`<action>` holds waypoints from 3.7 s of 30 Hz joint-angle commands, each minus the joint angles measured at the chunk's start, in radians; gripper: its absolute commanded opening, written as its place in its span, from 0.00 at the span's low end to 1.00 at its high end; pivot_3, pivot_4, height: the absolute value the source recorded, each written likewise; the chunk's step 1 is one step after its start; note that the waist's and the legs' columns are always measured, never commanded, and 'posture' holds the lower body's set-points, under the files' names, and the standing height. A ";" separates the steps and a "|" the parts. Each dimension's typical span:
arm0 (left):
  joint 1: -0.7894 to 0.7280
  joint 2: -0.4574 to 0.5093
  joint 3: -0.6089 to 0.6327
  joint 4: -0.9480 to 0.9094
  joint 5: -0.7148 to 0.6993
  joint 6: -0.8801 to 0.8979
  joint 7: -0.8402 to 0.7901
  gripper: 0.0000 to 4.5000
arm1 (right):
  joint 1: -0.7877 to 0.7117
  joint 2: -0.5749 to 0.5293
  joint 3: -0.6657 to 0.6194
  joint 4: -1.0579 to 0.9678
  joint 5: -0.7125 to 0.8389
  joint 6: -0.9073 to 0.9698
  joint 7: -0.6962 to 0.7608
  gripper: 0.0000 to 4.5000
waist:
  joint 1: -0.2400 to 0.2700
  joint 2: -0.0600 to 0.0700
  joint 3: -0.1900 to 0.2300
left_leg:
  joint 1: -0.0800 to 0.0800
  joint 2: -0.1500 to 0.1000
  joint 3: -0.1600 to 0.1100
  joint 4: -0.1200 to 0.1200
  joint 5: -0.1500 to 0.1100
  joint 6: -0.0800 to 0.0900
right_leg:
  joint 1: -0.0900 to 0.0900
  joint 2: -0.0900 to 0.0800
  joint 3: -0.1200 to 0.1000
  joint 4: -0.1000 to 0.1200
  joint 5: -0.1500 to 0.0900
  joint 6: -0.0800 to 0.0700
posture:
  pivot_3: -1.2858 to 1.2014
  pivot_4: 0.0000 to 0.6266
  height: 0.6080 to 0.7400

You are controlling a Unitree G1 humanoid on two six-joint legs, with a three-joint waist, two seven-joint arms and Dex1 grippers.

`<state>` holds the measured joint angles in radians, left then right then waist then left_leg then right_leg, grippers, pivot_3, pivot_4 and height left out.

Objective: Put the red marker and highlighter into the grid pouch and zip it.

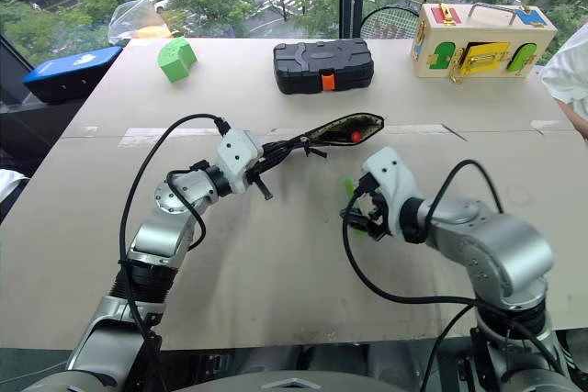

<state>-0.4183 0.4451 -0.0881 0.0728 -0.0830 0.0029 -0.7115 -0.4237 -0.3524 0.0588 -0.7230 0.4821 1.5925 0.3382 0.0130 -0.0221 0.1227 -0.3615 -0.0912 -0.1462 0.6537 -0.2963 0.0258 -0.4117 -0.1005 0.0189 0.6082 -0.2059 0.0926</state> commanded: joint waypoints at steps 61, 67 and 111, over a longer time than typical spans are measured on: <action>0.147 -0.010 -0.048 -0.078 -0.018 -0.138 -0.020 0.00 | -0.285 -0.436 -0.003 0.169 0.145 -0.210 0.311 0.99 | 0.003 0.001 0.000 | -0.001 -0.001 -0.001 0.000 0.000 0.000 | 0.001 -0.003 -0.003 -0.002 0.000 0.000 | 0.52 0.24 1.00; 0.058 -0.053 -0.018 -0.107 -0.122 0.052 -0.025 0.00 | -0.198 -0.320 -0.188 -0.002 0.250 -0.021 0.244 0.99 | 0.000 0.000 -0.001 | -0.001 -0.001 -0.001 0.000 0.000 0.000 | 0.001 -0.002 -0.003 -0.001 0.000 0.000 | 0.52 0.24 1.00; 0.038 -0.034 -0.033 -0.211 -0.104 0.162 -0.043 0.00 | -0.024 0.370 -0.150 0.121 0.119 -0.255 -0.190 0.81 | -0.027 0.003 -0.001 | 0.001 -0.001 0.000 -0.001 0.000 0.000 | -0.001 -0.001 -0.001 0.001 0.000 0.000 | 0.52 0.24 1.00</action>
<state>-0.3750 0.4085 -0.1281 -0.0887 -0.1712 0.1770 -0.7478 -0.4445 0.0098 -0.0981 -0.5901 0.6002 1.3862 0.1456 -0.0143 -0.0194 0.1217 -0.3603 -0.0926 -0.1462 0.6531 -0.2959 0.0257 -0.4123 -0.1013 0.0178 0.6096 -0.2059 0.0926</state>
